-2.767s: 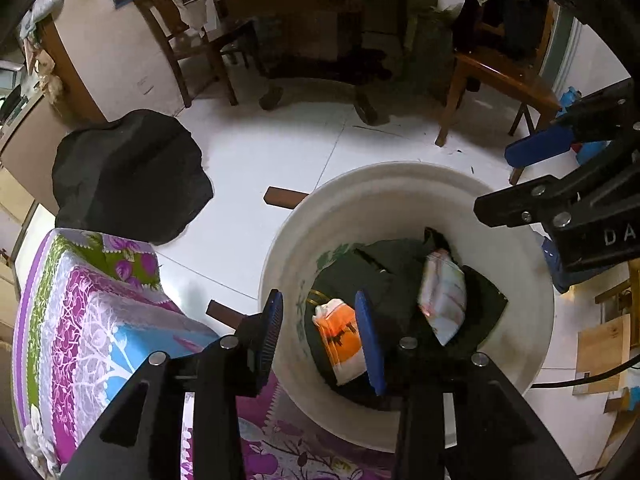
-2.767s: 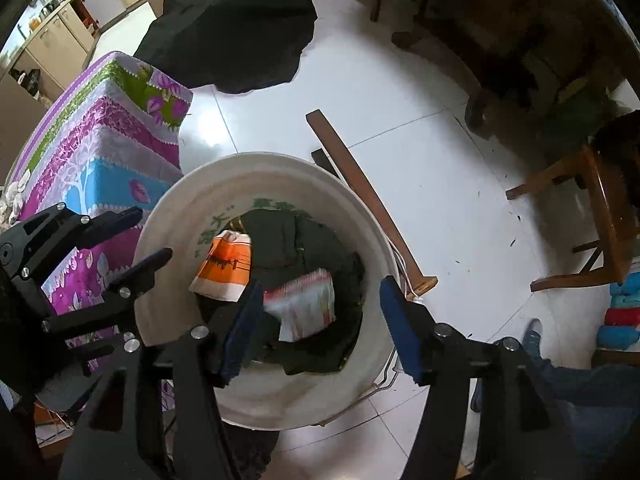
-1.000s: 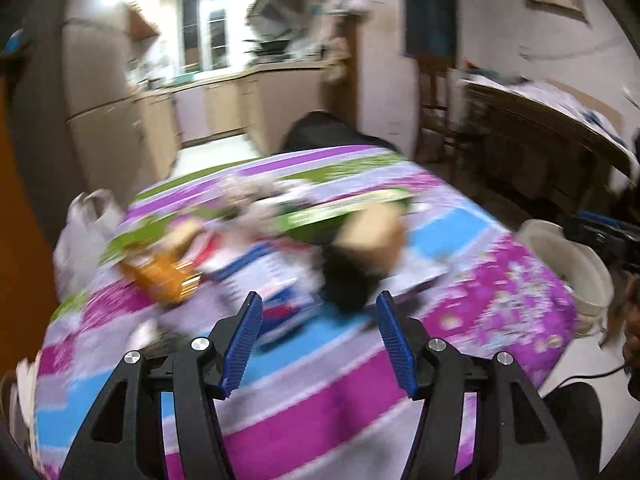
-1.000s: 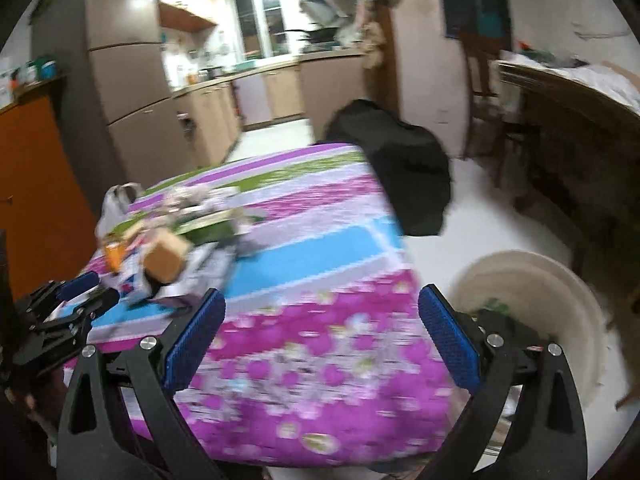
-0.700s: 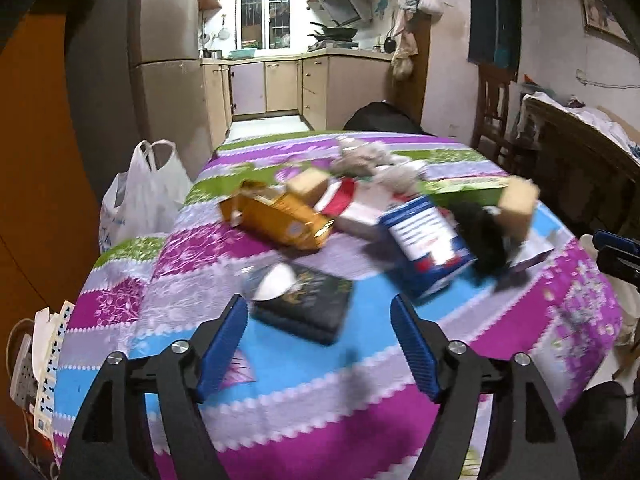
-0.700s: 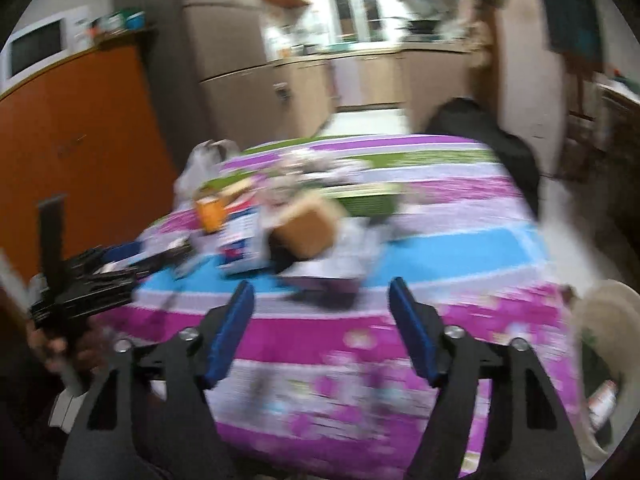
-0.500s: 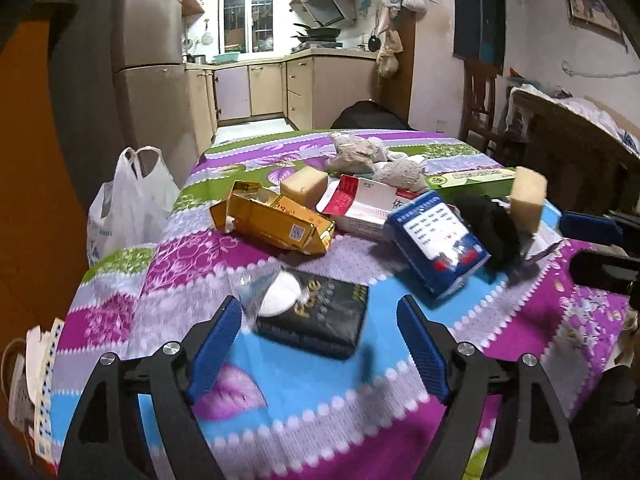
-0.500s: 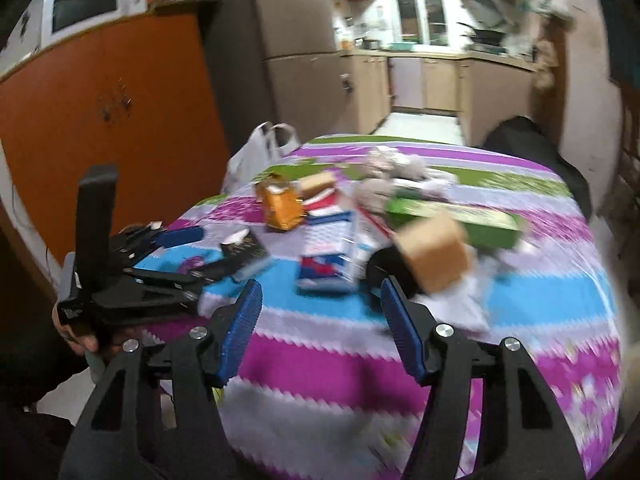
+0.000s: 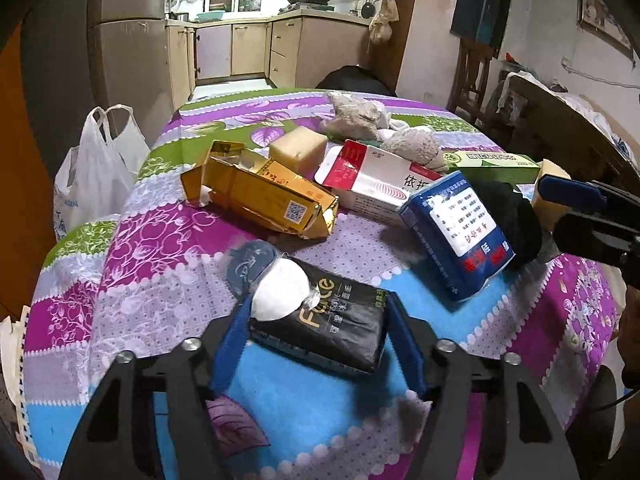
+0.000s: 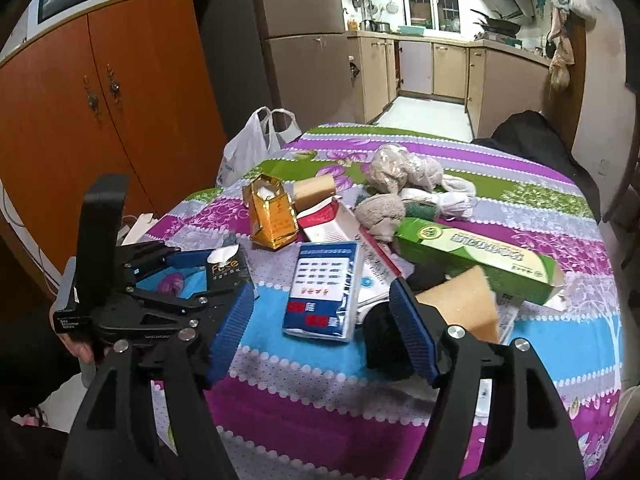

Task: Collect trash
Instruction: 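Grasp the black pouch with the left gripper while the right grasps the blue medicine box, then carry the pouch and blue box to the bucket and release both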

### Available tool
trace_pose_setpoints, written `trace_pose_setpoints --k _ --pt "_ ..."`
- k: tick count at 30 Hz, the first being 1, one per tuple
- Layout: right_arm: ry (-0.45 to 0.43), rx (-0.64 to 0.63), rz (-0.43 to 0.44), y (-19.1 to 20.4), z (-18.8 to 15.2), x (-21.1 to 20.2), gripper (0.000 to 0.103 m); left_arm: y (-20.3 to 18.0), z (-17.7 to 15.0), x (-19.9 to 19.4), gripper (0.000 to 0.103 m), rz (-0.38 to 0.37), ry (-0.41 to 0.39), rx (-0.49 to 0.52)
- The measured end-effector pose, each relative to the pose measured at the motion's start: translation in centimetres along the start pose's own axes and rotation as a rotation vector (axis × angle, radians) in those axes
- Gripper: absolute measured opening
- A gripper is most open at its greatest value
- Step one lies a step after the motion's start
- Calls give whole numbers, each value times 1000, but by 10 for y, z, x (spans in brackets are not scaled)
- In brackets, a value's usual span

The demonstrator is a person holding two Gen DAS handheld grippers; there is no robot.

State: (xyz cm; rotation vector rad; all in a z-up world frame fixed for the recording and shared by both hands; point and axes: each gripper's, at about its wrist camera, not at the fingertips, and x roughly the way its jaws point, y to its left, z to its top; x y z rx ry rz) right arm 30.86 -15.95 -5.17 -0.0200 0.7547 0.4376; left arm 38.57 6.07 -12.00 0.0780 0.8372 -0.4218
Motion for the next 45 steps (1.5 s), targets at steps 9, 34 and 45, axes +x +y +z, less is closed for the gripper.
trace_pose_setpoints --k 9,34,45 --pt "54 -87 -73 26 -1 36 67 32 -46 -58 59 109 -56 -130" --pt "231 180 55 12 -29 -13 49 -27 -23 -76 59 92 -15 -7" --pt "148 339 117 -39 -20 -101 49 -117 53 -73 59 105 -58 200"
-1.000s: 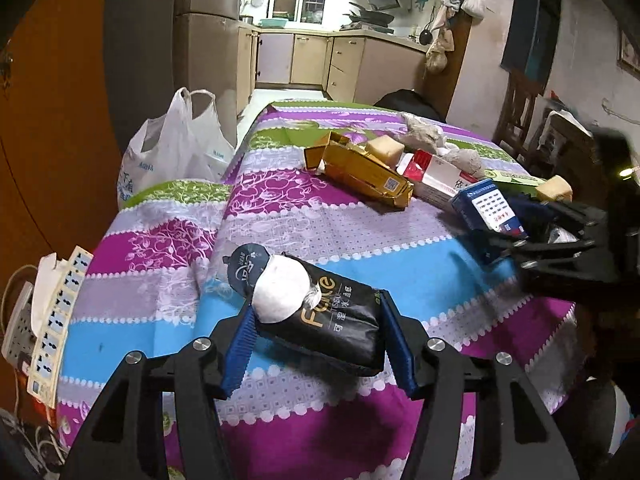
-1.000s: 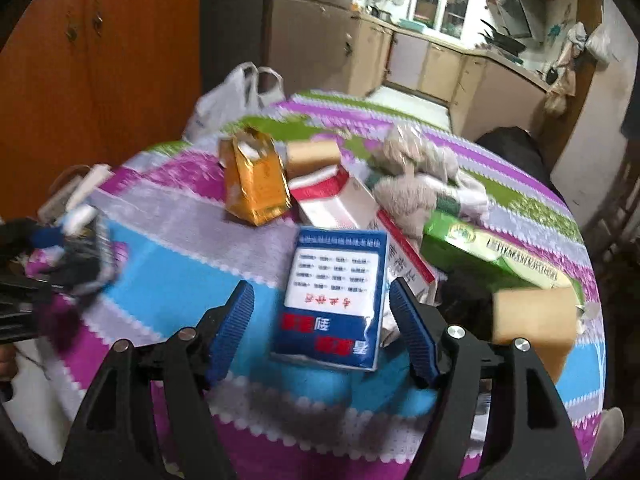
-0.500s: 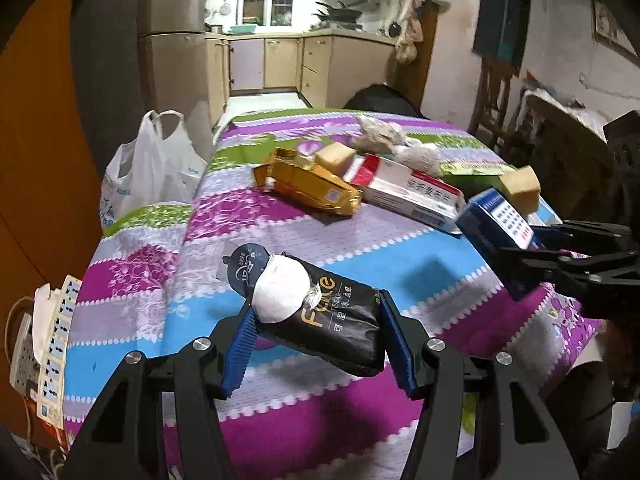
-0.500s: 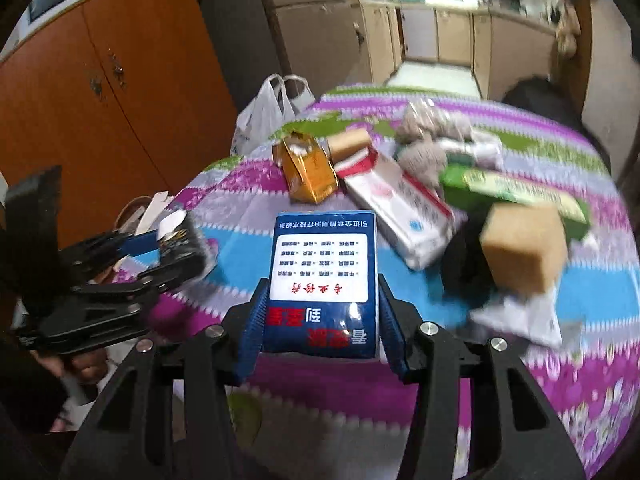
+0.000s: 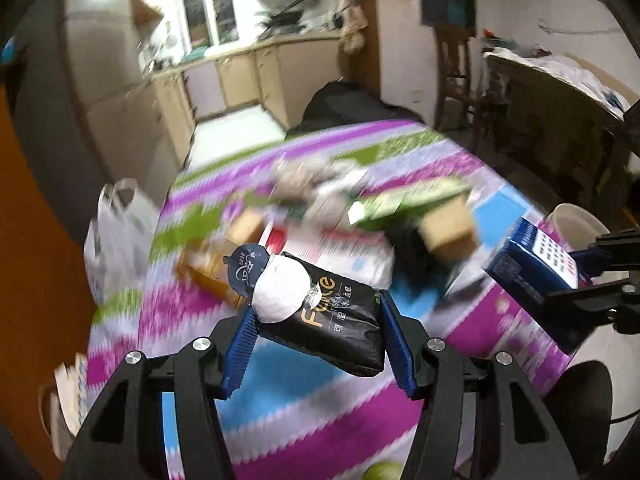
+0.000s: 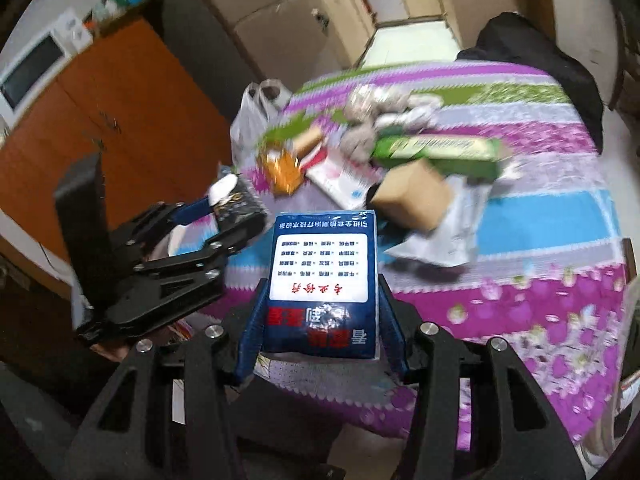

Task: Collect trash
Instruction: 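Carry the pouch and blue box to the bucket and release both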

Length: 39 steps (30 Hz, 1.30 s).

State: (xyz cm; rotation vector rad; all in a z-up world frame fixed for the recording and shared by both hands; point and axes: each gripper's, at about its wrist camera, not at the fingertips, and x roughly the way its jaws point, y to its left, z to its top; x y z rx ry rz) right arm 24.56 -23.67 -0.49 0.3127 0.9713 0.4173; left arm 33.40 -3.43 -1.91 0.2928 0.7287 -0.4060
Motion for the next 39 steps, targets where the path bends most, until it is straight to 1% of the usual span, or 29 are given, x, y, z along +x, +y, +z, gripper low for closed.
trace_pose_setpoints --k 5,7,10,13,16,18,19,21,24,27,32,35,39 --pt "-79 86 -42 -34 6 -63 49 -48 51 -6 59 -29 -54 120" --pt "-113 125 -79 -51 8 -91 49 -73 72 -8 59 -49 -76 175" --pt "-153 176 -142 -75 6 -126 49 -108 96 -11 59 -78 -102 237" --pt "-188 237 -212 -106 1 -165 49 -146 116 -10 59 -116 -123 292" --pt "-218 286 -318 -134 -10 -202 49 -189 131 -9 59 -159 -137 345" --pt "-225 312 -369 -150 -17 -217 49 -217 139 -8 59 -186 -146 382" --pt "-225 326 -413 -160 -22 -227 49 -229 142 -6 59 -198 -148 394" --pt "-216 346 -475 -174 -30 -239 49 -255 151 -2 59 -230 -149 414" --pt "-197 377 -546 -197 -42 -247 49 -293 160 2 59 -273 -147 439" --pt "-172 401 -611 -216 -55 -254 49 -332 165 11 59 -293 -147 478" --pt "-141 447 -646 -246 -73 -257 49 -389 168 31 59 -339 -122 522" --pt "-120 463 -662 -261 -79 -254 49 -412 170 47 59 -363 -102 537" --pt "-101 463 -680 -263 -80 -246 49 -443 169 66 59 -385 -75 566"
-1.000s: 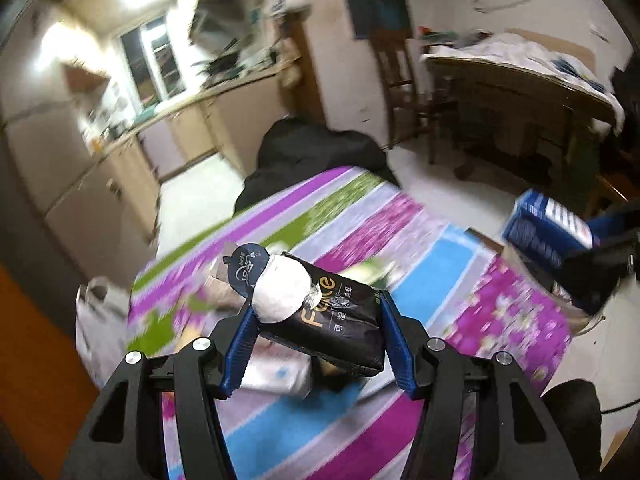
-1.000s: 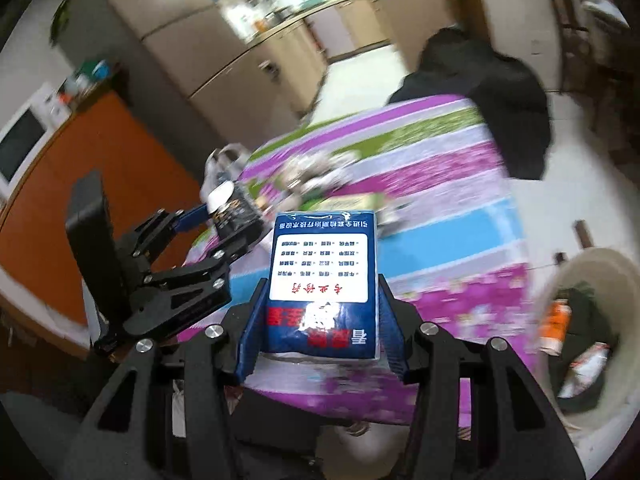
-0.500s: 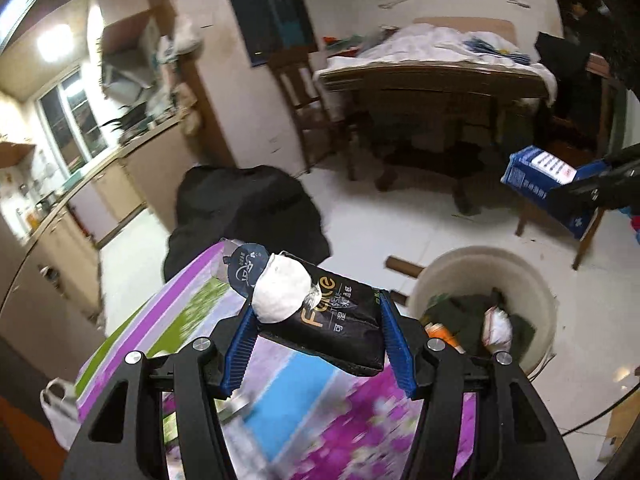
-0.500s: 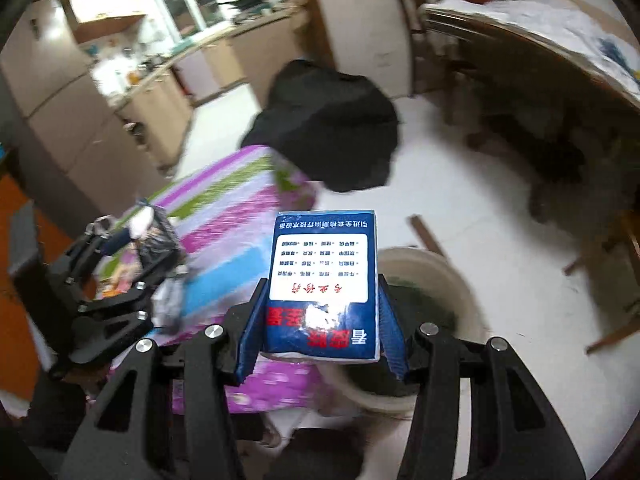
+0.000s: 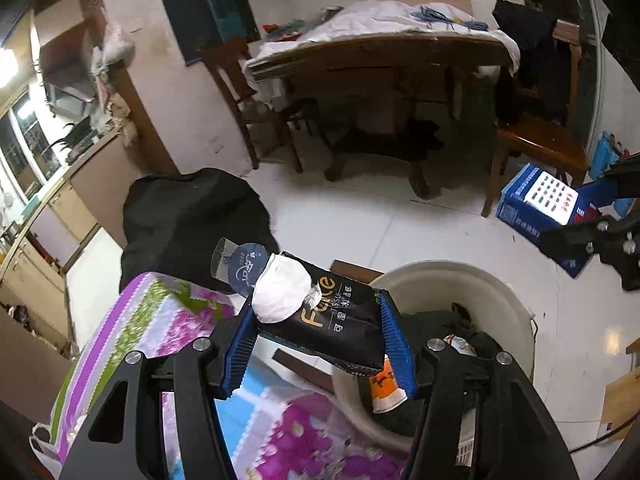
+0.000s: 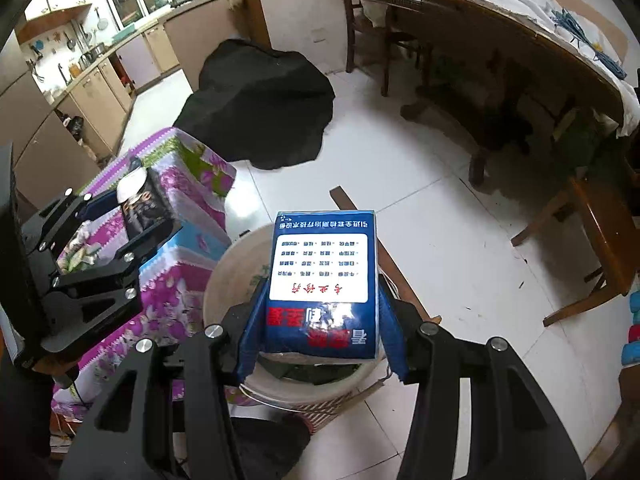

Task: Collect trash
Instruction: 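Carry the pouch and blue box to the bucket and release both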

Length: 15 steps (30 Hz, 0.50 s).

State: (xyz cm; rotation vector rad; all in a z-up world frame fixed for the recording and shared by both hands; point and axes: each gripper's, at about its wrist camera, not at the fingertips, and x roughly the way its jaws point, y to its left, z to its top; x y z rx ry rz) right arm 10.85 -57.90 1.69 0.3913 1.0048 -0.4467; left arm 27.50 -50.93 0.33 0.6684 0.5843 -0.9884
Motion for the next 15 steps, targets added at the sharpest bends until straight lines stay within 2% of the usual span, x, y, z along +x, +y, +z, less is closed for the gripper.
trace_pose_setpoints --k 6,15 --pt "41 -4 -2 -1 -1 16 49 -24 -6 33 59 -44 31 57" --pt "146 -9 5 3 -11 48 49 -36 -54 68 59 -114 103 140"
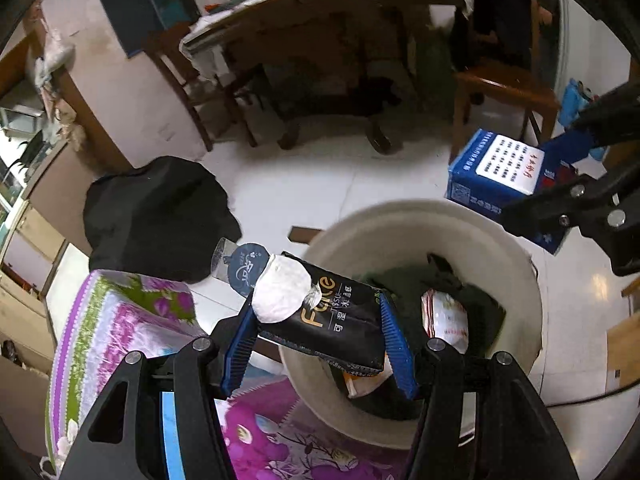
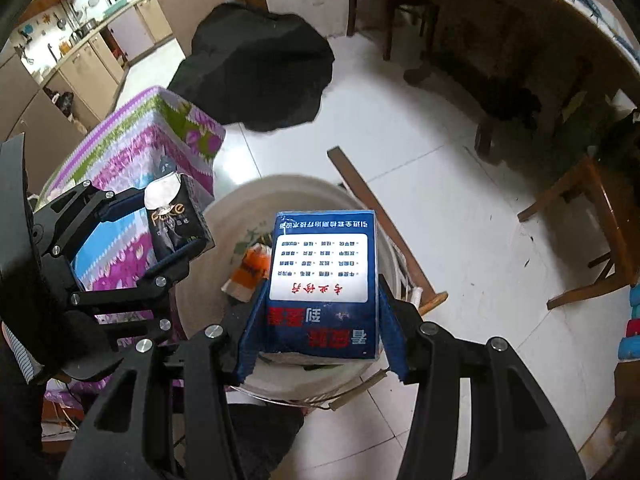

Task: Collect trash
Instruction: 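Carry the pouch and blue box to the bucket and release both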

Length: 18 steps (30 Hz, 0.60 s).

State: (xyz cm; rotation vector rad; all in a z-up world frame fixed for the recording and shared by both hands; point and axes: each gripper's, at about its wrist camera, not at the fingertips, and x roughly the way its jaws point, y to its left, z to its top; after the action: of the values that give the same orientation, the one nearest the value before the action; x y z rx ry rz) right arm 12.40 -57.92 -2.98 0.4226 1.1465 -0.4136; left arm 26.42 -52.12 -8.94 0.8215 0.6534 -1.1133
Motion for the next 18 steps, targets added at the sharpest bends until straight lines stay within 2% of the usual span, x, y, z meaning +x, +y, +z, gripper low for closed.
trace_pose_setpoints --k 9,16,18 --pt "55 8 12 -2 -4 25 49 1 -32 28 60 -25 67 -9" --pt "45 14 18 -5 1 27 50 7 -35 32 61 -30 69 -24" --pt "35 19 19 -5 2 28 50 10 -35 32 65 -27 63 -24"
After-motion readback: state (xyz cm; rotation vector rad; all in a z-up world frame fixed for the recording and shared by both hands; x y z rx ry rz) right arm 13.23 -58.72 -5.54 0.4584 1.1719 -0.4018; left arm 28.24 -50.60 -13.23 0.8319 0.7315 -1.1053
